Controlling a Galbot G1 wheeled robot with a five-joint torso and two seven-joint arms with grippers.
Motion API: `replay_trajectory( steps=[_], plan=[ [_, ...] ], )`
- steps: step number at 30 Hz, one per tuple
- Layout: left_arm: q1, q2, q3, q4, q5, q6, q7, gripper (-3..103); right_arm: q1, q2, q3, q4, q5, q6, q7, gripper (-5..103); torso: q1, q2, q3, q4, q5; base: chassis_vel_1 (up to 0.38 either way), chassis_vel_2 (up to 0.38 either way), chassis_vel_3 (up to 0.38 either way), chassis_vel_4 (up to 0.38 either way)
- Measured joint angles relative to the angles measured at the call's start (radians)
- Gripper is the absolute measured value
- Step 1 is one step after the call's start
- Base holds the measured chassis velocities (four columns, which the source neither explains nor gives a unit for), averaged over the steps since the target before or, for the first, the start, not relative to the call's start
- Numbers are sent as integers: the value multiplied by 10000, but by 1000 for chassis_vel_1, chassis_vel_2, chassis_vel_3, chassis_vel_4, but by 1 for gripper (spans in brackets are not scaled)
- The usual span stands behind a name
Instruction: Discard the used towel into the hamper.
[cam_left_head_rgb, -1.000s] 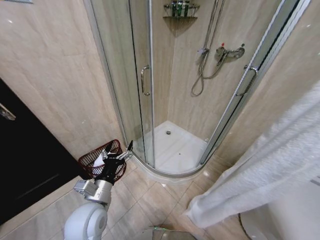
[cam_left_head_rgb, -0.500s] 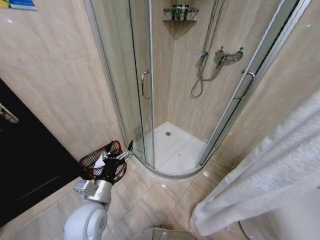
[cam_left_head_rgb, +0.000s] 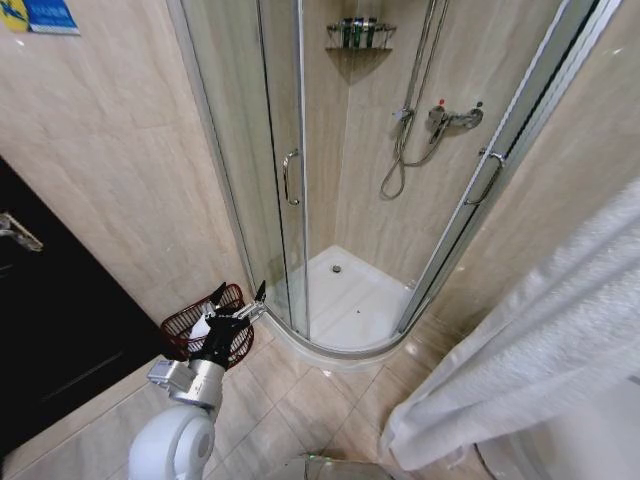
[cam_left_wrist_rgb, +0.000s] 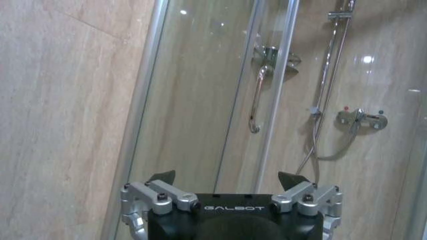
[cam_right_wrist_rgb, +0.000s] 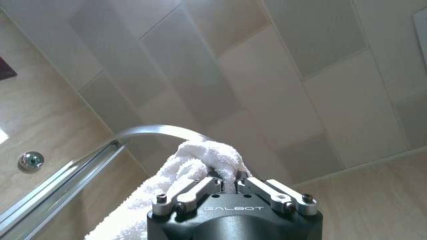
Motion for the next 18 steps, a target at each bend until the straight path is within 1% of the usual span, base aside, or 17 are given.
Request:
replay_trajectory(
  steps=[3,11,12,14,18],
  plan=[
    [0,0,0,0,0,0,0,100,0,-12,29,-24,2,0,-1,8,52,113,60,0,1,0,0,0,0],
    [0,0,0,0,0,0,0,100,-12,-79,135,-46,24,-12,-9,8,264,577,312,0,0,0,0,0,0],
    [0,0,0,0,0,0,0,100,-12,-79,135,-46,24,-12,-9,8,264,577,312,0,0,0,0,0,0],
    [0,0,0,0,0,0,0,100,-29,-95,192,-63,24,-14,-19,8,332,726,393,0,0,0,0,0,0],
    [0,0,0,0,0,0,0,100,-71,-89,234,-59,27,-14,-24,8,395,869,471,0,0,0,0,0,0]
  ],
)
